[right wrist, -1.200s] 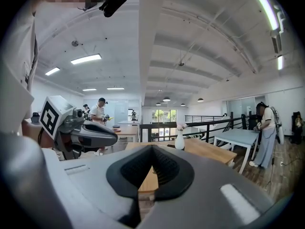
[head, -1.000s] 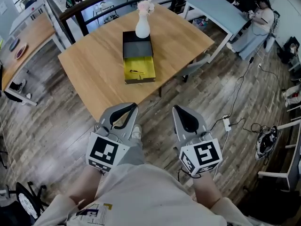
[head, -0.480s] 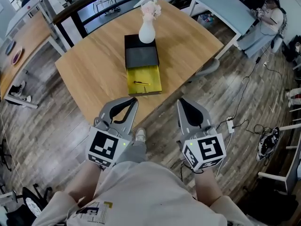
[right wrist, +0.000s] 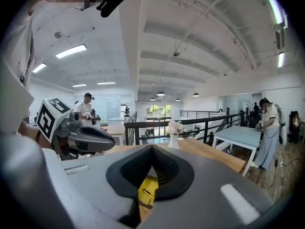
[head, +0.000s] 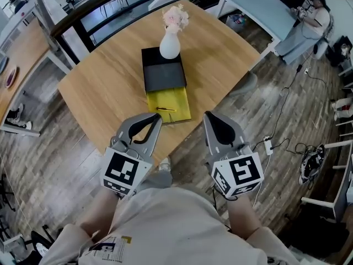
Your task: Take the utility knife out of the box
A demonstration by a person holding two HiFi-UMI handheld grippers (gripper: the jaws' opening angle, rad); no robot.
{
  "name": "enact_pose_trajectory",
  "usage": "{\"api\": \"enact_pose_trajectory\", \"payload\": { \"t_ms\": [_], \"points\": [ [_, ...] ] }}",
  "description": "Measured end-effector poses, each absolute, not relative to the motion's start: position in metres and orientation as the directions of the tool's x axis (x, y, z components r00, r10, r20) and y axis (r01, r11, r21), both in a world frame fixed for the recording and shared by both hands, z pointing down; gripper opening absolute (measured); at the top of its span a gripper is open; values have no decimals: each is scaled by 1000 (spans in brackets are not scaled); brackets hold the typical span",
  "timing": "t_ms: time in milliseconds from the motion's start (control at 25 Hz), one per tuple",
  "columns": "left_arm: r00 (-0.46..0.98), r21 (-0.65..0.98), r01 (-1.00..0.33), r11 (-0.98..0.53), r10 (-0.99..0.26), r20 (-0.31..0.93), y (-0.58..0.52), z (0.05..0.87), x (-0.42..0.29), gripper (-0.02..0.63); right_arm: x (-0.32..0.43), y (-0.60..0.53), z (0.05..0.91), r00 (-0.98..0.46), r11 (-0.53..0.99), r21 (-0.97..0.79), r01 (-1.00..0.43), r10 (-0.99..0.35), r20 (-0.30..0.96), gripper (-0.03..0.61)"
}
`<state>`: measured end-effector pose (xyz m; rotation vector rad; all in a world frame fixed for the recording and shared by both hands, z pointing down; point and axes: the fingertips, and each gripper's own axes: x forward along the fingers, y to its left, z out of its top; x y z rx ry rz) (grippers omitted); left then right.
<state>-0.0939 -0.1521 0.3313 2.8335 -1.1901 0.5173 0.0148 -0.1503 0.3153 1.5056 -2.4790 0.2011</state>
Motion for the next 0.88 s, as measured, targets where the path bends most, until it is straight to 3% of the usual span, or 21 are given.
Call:
{"api": "enact_pose_trajectory", "payload": {
  "t_ms": [880],
  "points": [
    [638, -45, -733, -679, -709, 300, -193, 341, -117, 3, -2, -191, 336, -482, 503, -26, -864, -811, 332, 0]
  ]
}}
